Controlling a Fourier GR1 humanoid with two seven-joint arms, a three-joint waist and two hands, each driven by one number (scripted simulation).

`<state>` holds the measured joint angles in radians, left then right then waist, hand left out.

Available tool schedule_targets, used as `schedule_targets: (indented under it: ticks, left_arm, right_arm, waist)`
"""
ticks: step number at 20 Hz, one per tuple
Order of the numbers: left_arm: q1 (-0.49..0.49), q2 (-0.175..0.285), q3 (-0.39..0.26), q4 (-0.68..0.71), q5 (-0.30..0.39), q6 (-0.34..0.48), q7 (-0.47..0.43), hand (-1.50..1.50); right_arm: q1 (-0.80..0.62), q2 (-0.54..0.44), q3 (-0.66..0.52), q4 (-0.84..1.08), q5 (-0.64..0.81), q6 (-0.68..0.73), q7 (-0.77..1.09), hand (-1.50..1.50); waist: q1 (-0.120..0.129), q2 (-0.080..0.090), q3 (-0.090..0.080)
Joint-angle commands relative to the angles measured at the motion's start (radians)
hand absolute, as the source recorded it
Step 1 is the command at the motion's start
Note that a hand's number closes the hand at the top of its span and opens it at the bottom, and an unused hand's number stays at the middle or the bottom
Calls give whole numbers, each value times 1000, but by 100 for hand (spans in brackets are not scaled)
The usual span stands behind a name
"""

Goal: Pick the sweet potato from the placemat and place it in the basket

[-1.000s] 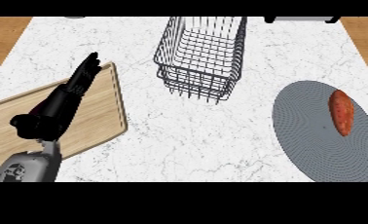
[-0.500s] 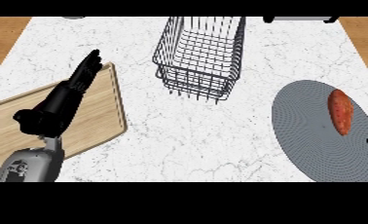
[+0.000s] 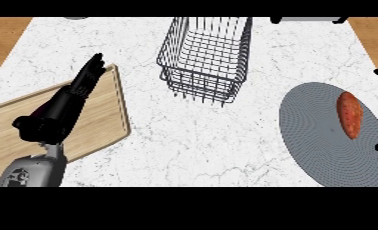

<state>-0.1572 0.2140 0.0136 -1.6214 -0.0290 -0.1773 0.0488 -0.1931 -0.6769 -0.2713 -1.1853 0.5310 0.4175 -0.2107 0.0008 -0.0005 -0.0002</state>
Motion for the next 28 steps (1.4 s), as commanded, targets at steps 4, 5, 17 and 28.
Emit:
schedule_targets:
  ticks: [4, 5, 17, 28]
  left_arm:
    - [32, 3, 28, -61, 17, -28, 21, 0]
    - [39, 18, 40, 27, -24, -44, -77, 0]
    - [-42, -18, 50, 94, -17, -59, -54, 0]
    - [-24, -29, 57, 54, -33, -62, -53, 0]
  right_arm:
    - [44, 115, 65, -53, 87, -87, 37, -150]
    - [-24, 56, 33, 11, 81, -37, 23, -150]
    - [-141, 52, 48, 344, 210, -138, -80, -150]
    - [-86, 83, 85, 328, 227, -103, -115, -150]
  waist:
    - [-1, -1, 0]
    - [1, 1, 0]
    - [6, 3, 1]
    - [-5, -1, 0]
